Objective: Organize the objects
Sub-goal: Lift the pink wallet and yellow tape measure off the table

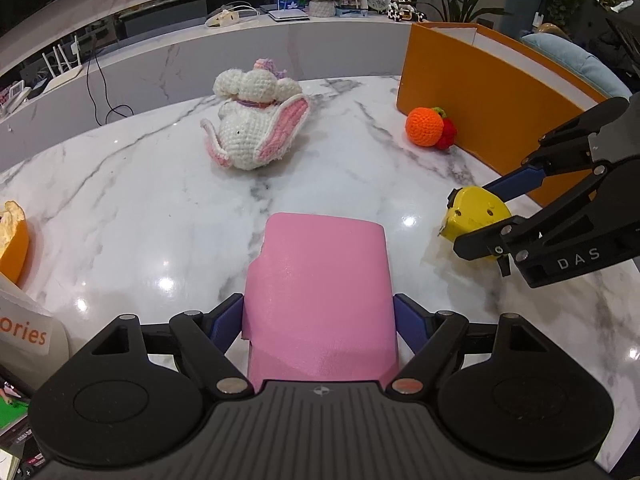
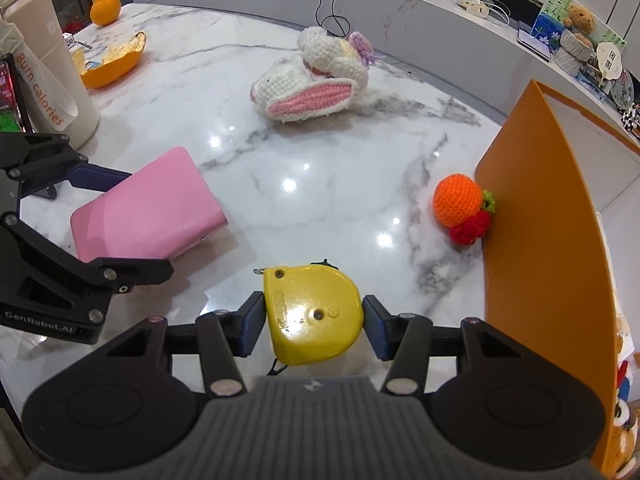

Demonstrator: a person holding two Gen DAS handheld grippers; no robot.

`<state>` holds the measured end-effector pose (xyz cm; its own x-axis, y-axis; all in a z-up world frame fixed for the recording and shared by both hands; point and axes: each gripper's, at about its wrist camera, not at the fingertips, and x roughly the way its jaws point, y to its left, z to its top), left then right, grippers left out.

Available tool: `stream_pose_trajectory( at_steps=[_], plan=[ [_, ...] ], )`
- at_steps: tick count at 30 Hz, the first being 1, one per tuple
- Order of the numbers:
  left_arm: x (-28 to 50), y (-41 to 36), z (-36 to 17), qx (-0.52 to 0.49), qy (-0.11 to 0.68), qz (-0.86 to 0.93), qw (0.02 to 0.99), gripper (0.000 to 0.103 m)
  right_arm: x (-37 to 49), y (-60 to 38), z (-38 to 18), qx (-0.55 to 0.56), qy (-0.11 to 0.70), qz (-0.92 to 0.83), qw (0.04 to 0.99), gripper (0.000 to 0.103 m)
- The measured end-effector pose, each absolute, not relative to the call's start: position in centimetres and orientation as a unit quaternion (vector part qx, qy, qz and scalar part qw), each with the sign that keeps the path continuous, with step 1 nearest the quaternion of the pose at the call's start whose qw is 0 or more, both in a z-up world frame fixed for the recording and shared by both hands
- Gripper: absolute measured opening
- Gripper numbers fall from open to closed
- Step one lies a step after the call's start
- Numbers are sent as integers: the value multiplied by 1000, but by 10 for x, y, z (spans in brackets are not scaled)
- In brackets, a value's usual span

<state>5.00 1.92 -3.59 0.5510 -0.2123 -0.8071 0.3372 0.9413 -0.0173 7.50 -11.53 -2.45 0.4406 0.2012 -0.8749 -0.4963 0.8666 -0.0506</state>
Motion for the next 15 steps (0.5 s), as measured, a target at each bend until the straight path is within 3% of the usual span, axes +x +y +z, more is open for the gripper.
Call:
stream_pose_trajectory(
  at_steps=[15],
  plan=[
    [49, 8, -6, 67, 425, -148, 890, 92, 77, -126, 7, -129, 453, 205, 858, 55]
  ],
)
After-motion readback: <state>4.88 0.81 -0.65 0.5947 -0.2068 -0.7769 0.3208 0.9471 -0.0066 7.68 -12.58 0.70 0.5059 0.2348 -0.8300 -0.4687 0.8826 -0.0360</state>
